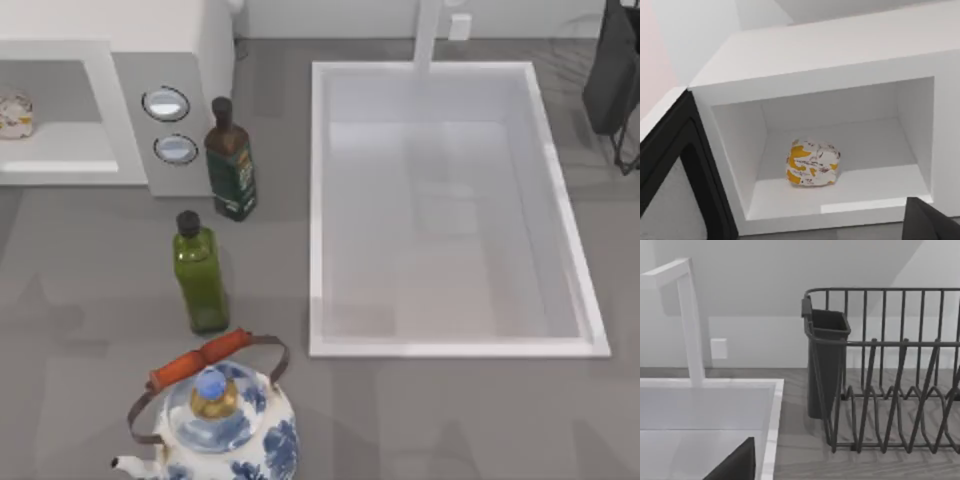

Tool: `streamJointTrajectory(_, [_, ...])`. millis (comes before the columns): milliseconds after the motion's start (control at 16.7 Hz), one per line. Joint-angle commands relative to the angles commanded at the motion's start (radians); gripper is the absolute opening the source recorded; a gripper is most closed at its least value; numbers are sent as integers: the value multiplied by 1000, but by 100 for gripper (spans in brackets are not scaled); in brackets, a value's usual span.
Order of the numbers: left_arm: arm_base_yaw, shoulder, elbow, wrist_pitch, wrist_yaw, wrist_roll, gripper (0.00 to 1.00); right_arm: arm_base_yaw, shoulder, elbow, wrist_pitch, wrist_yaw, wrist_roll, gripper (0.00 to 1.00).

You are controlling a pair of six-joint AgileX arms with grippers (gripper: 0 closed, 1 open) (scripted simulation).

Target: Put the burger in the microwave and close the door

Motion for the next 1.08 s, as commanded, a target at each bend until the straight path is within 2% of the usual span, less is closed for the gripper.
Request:
streamJointTrajectory(240, [244,352,298,-142,175,210,0,0,0,0,0,0,0,100])
streamJointTrajectory(540, [537,930,669,-370,350,456,0,0,0,0,0,0,0,100])
streamJointTrajectory(840, [741,1369,968,-568,454,638,0,0,0,0,0,0,0,100])
streamJointTrajectory(1080, [830,1530,1132,-659,501,723,0,0,0,0,0,0,0,100])
